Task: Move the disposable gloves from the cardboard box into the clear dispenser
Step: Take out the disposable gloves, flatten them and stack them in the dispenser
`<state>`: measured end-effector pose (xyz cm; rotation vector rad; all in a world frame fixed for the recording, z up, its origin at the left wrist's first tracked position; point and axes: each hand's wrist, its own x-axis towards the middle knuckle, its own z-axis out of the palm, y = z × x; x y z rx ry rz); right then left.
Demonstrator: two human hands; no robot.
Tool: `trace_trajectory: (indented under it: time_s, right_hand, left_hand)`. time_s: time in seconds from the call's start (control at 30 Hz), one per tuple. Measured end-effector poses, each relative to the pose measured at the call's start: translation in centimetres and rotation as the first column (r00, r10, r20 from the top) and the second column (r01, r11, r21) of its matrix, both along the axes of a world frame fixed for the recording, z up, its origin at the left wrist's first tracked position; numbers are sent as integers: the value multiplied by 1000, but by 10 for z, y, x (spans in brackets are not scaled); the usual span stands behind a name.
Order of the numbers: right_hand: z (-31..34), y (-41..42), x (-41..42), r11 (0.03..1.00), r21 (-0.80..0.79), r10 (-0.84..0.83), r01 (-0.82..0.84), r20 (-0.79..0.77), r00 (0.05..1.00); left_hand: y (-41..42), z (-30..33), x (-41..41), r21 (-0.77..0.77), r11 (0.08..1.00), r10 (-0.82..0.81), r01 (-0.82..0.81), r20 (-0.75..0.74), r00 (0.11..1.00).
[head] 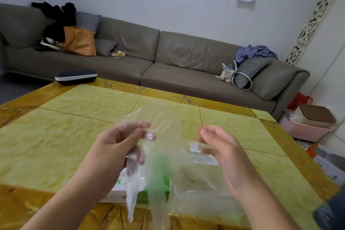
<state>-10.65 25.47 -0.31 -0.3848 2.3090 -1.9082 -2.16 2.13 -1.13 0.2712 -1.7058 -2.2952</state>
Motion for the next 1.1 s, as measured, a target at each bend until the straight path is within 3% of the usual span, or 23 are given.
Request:
trace_trajectory:
  time_s: [0.13, 0.2, 0.43, 0.87, 1.0, 1.1]
  right_hand:
    - [-1, -6, 2, 984, -11, 180, -179, 40, 983]
    - [-5, -6, 0, 985, 12, 172, -173, 16, 985]
    - [-5, -1, -5, 994, -85, 62, -63, -14, 998]
    - [8, 26, -11, 980, -19, 196, -196, 31, 980]
    - [20, 25, -14, 991, 78, 125, -113, -181, 975]
    - [32, 15, -6, 906, 249, 389, -343, -165, 906]
  left_hand:
    - [8, 0, 2, -71, 989, -130, 129, -4, 992]
    - [10, -1, 3, -101, 985, -137, 137, 8, 991]
    - [-2, -3, 2, -269, 961, 78, -58, 65, 995]
    - [-11, 3, 3, -182, 983, 32, -26, 29, 999]
    - [-3, 12, 8, -311, 940, -137, 143, 42, 990]
    - [9, 13, 11, -413, 825, -367, 385, 125, 922]
